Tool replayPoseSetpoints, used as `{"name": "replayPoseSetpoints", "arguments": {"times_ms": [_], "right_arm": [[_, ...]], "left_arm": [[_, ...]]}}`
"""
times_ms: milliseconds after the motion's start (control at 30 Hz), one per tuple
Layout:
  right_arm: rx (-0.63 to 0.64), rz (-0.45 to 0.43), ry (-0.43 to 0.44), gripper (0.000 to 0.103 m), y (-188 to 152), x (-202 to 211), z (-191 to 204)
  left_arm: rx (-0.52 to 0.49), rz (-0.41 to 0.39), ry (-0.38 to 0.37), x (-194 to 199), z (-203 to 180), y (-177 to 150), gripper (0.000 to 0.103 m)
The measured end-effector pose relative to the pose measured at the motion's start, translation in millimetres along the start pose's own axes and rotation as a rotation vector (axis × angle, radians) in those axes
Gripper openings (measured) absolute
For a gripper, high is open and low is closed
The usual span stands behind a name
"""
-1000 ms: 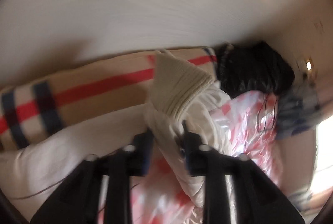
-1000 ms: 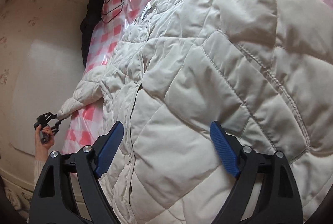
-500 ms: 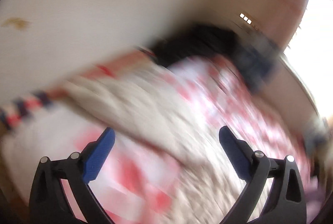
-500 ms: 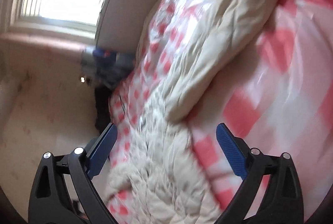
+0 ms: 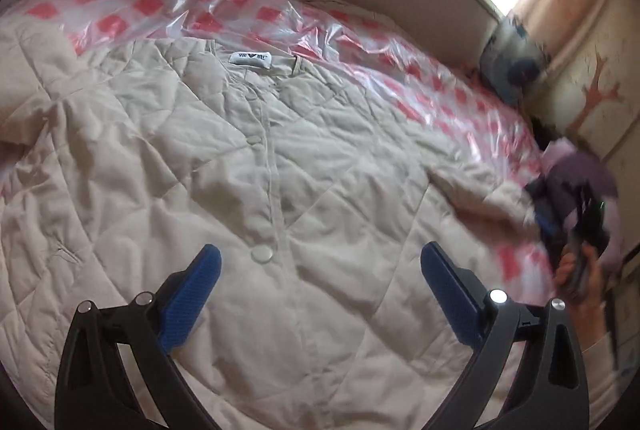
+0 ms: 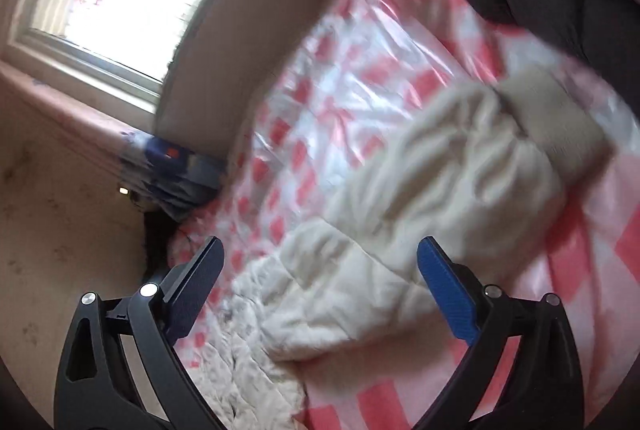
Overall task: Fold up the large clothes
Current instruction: 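Grasp the ribbed cuff of the sleeve with the right gripper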
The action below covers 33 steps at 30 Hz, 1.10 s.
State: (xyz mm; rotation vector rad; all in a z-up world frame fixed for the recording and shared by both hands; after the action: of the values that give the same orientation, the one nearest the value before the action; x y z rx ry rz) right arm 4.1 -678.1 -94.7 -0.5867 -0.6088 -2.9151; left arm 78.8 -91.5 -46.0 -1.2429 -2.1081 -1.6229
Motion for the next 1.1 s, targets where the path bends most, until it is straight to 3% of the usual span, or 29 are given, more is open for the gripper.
{"name": "replayPoseSetpoints", "arguments": {"times_ms": [133, 267, 333, 400, 467, 533, 633, 733, 800, 867, 1000, 1100], "right_arm": [[-0.1, -0.032, -0.043, 0.094, -21.9, 16.1, -34.6], [-0.14, -0.04, -0.056, 0.095, -7.5, -1.8, -59.6], [-0.127, -0.049, -0.068, 0.096, 5.3, -13.8, -60.5], [-0.09, -0.099, 0.007, 0.096, 15.6, -8.5, -41.8], [-0.001, -0.112, -0.021, 0.096, 18.0, -7.6, -27.4], [-0.053, -0.088, -0.058, 0.096, 17.3, -13.4, -42.5], [-0.133, -0.128, -0.086, 0.095, 20.6, -14.2, -61.5], [-0.117, -0.201, -0.105, 0.076, 23.9, -14.1, -60.7], [-0.075, -0.225, -0.122, 0.04, 26.1, -15.4, -52.7], [-0.031, -0.26, -0.118, 0.022, 28.1, -11.4, -40.3], [0.083, -0.301, -0.097, 0.021, 30.6, -6.9, -3.4], [0.137, -0.276, -0.105, 0.015, 26.9, -11.1, 10.4]], "left_arm": [[0.067, -0.007, -0.032, 11.2, 10.4, 3.9, 0.096], [0.085, -0.02, -0.026, 9.3, 19.0, 3.9, 0.096], [0.117, -0.008, -0.027, 2.9, 24.7, 3.2, 0.096], [0.15, -0.005, -0.028, 1.7, 30.1, 3.4, 0.096], [0.15, -0.01, -0.027, 2.5, 30.6, 3.8, 0.096], [0.143, -0.01, -0.032, 3.0, 28.7, 3.4, 0.096], [0.123, -0.009, -0.033, 2.9, 24.2, 2.1, 0.096], [0.106, -0.013, -0.017, 3.0, 22.7, 2.0, 0.096], [0.112, -0.011, -0.013, 2.5, 24.9, 2.4, 0.096], [0.133, -0.007, -0.014, 1.9, 29.4, 2.5, 0.096], [0.159, -0.003, -0.006, 1.0, 35.6, 2.1, 0.096], [0.162, 0.0, -0.003, 0.0, 36.7, 1.3, 0.096]]}}
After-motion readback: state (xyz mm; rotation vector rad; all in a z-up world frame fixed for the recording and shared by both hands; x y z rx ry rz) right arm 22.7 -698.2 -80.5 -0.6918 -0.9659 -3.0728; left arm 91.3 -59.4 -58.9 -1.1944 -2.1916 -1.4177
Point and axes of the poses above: each gripper's, at about its wrist camera, not at the fingertips, and x roughly against the way its jaws point, z to its left, y to its top, the point moved 3 cm from there along -x, roughly the way its jaws point, and after that the axes turned 8 degrees about -z, right-handed, at the moved point
